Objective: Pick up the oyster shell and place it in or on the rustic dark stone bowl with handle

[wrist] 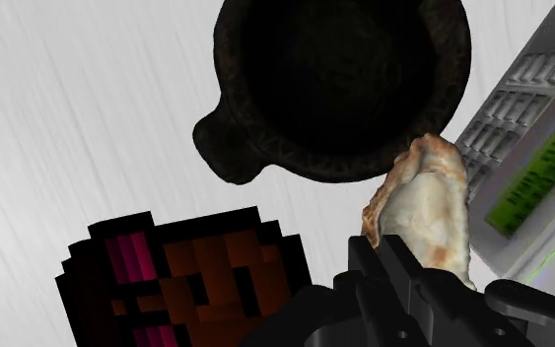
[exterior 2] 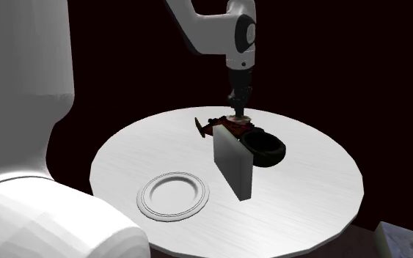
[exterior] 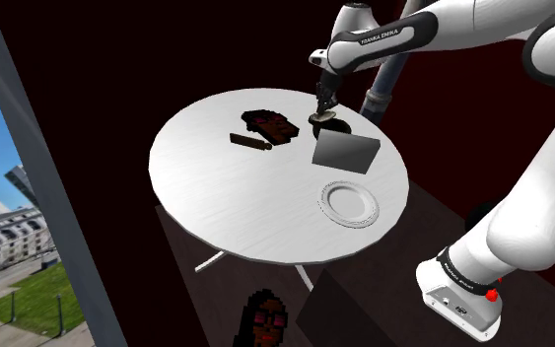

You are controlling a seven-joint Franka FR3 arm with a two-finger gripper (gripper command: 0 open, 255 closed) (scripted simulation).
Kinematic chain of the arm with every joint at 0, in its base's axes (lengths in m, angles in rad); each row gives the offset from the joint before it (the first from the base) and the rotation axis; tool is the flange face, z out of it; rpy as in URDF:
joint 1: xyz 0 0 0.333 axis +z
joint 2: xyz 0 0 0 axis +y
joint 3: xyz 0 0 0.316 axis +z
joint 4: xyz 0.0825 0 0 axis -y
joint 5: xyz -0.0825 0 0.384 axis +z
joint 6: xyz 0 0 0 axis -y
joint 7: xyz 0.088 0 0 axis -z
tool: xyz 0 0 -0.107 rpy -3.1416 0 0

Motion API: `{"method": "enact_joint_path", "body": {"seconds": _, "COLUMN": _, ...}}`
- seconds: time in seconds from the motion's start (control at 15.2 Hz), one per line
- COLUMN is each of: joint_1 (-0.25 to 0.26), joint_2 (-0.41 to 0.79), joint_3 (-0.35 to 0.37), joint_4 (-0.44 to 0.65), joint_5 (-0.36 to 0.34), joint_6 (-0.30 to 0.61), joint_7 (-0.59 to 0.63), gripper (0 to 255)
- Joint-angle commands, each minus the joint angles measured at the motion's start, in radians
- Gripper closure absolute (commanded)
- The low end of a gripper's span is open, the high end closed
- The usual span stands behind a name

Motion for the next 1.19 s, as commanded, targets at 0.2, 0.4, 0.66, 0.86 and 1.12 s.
{"method": "enact_joint_path", "body": {"seconds": 0.2, "joint_1": -0.072, "joint_2": 0.01, "joint_3": -0.038, "joint_4": 0.011, "joint_5": 0.028, "joint_6": 0.001, "joint_7": -0.126, "gripper": 255}}
{"method": "enact_joint_path", "body": {"seconds": 0.4, "joint_1": -0.097, "joint_2": 0.03, "joint_3": -0.049, "joint_4": 0.008, "joint_5": 0.04, "joint_6": 0.023, "joint_7": -0.169, "gripper": 255}}
{"method": "enact_joint_path", "body": {"seconds": 0.66, "joint_1": -0.098, "joint_2": 0.054, "joint_3": -0.048, "joint_4": -0.016, "joint_5": 0.045, "joint_6": 0.071, "joint_7": -0.172, "gripper": 255}}
{"method": "enact_joint_path", "body": {"seconds": 0.86, "joint_1": -0.099, "joint_2": 0.074, "joint_3": -0.047, "joint_4": -0.031, "joint_5": 0.049, "joint_6": 0.106, "joint_7": -0.174, "gripper": 255}}
{"method": "enact_joint_path", "body": {"seconds": 1.12, "joint_1": -0.1, "joint_2": 0.095, "joint_3": -0.045, "joint_4": -0.043, "joint_5": 0.053, "joint_6": 0.138, "joint_7": -0.177, "gripper": 255}}
